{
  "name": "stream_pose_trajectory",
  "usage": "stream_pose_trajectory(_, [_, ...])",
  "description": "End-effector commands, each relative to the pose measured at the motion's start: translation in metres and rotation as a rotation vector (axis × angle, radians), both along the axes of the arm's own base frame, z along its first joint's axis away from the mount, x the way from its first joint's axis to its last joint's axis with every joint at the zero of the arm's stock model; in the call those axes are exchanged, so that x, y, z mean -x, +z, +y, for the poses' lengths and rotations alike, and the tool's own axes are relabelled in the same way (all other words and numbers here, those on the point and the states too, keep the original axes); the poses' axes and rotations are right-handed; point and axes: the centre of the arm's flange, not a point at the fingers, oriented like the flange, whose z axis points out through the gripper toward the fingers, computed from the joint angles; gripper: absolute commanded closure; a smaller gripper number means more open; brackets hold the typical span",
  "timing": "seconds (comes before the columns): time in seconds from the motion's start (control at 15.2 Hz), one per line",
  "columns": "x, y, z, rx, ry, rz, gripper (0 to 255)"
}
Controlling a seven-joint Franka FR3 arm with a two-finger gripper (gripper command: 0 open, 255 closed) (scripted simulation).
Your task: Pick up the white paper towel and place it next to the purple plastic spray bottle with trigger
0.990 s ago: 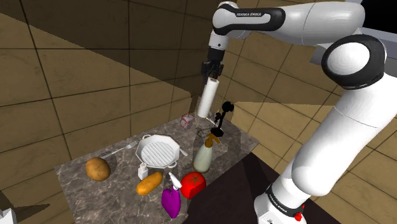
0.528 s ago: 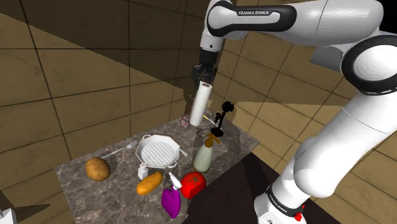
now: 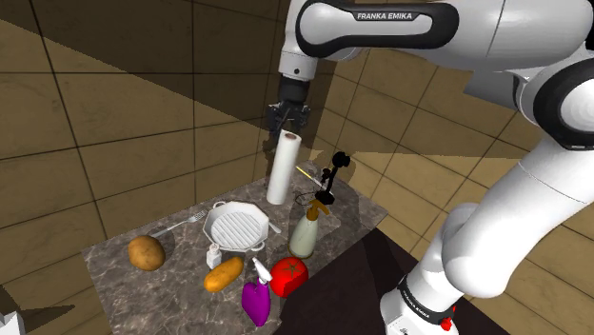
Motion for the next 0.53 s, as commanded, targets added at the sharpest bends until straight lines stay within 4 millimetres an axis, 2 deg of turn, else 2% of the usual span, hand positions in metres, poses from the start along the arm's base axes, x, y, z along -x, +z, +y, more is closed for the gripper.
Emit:
stream_pose_trajectory(0.0, [0.011, -0.001, 0.026, 0.000, -0.002, 0.000, 255])
stream_pose_trajectory(0.46, [0.041, -0.001, 0.113, 0.000, -0.002, 0.000, 255])
